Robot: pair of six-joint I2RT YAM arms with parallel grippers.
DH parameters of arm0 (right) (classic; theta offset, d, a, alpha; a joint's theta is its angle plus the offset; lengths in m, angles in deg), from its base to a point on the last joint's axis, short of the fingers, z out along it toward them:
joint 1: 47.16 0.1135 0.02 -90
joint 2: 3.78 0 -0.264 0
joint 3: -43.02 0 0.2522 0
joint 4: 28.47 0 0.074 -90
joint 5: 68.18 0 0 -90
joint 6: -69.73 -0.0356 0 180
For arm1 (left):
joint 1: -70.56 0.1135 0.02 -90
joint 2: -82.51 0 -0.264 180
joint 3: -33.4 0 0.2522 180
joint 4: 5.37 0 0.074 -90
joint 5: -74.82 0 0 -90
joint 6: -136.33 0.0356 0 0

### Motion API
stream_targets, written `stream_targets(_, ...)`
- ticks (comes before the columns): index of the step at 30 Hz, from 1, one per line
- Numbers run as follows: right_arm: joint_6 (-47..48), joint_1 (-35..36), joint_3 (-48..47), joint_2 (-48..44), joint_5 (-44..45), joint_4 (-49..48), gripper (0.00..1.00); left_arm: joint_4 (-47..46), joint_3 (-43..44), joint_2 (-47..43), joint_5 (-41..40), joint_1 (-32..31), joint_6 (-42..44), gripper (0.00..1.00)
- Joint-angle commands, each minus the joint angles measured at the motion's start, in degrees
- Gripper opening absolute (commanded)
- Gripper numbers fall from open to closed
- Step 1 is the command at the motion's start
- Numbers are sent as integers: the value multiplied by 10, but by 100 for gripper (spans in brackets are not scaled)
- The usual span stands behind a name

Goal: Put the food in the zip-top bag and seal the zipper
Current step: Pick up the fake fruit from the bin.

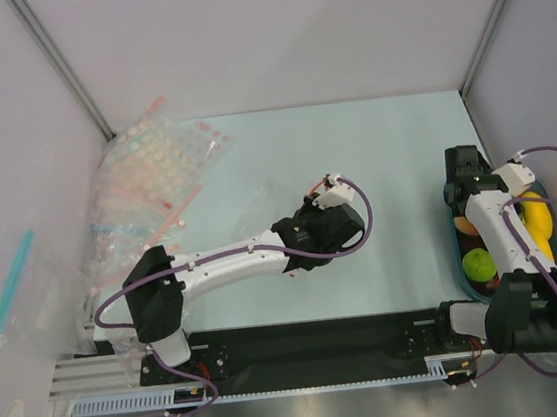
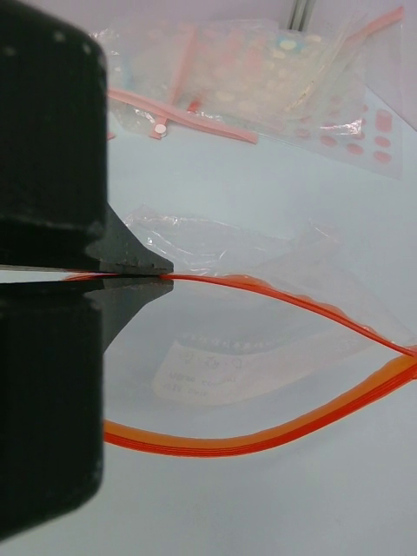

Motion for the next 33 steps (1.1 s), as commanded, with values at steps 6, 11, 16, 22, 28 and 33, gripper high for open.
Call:
stream_targets(6, 3, -14, 25, 6, -9, -50, 99, -4, 25, 3, 0, -4, -7, 0)
stream_targets(11, 1, -18, 32, -15, -6, -51, 78, -2, 27, 3, -8, -8, -7, 0)
stream_targets(16, 9, -18, 37, -65, 16, -48, 55, 0, 28, 2, -12, -10, -6, 0)
stream_targets(22, 10, -12, 34, -127, 47, -32, 52, 2, 30, 3, -14, -12, -5, 0)
stream_targets(28, 90, -12, 59, -205, -25, -101, 52, -5, 28, 0, 13, -13, -6, 1)
stream_targets(33, 208, -10, 126, -314, -156, -232, 42, -11, 26, -6, 26, -13, -4, 0)
